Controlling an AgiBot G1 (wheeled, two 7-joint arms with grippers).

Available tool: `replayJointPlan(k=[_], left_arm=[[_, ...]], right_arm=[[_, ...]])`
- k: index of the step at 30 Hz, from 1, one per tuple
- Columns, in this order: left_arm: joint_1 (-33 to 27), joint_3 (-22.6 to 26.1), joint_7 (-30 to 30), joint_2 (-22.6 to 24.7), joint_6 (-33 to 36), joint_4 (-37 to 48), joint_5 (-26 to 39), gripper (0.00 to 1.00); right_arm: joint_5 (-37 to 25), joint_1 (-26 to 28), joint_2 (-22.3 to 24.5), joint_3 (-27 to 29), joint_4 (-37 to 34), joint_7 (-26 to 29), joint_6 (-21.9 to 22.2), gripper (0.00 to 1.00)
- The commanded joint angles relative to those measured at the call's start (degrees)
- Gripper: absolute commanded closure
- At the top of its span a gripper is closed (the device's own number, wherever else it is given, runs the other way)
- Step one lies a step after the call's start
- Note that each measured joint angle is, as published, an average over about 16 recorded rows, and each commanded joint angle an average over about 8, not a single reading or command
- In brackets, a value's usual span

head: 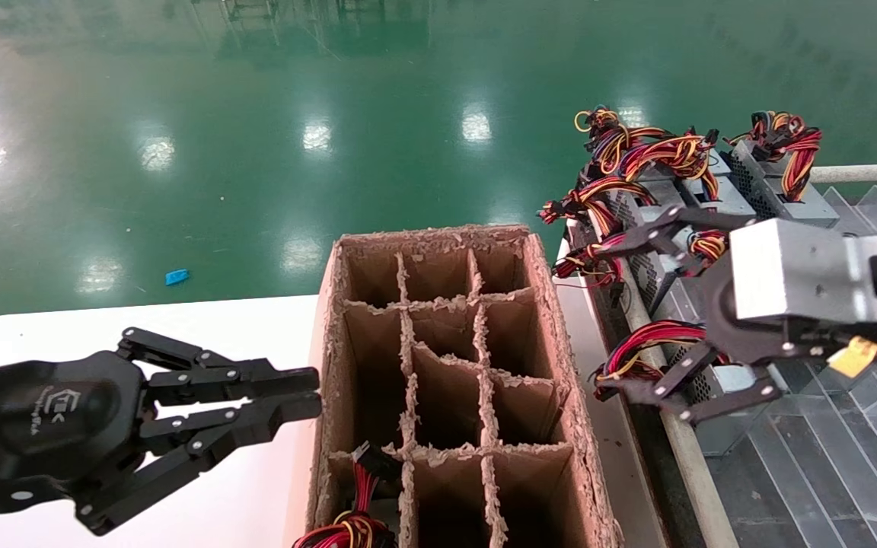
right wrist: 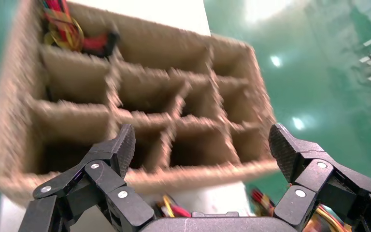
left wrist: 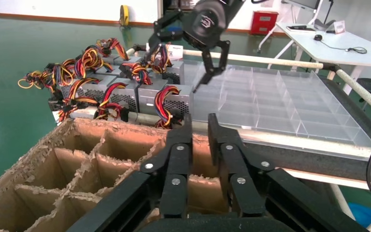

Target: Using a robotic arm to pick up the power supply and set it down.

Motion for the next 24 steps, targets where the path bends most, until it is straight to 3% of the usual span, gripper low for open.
replayJointPlan(k=[1,24], left_arm=[[0.0,0.0,0.0,0.0,0.0,0.0,0.0,0.00],[0.0,0.0,0.0,0.0,0.0,0.0,0.0,0.00]], right_arm=[[1.1,-2.8,-0.5,2.5,-0.1,0.5,-0.6,0.00],[14.1,-34.2,-6.5,31.4,-1.8,6.8,-8.1,0.00]])
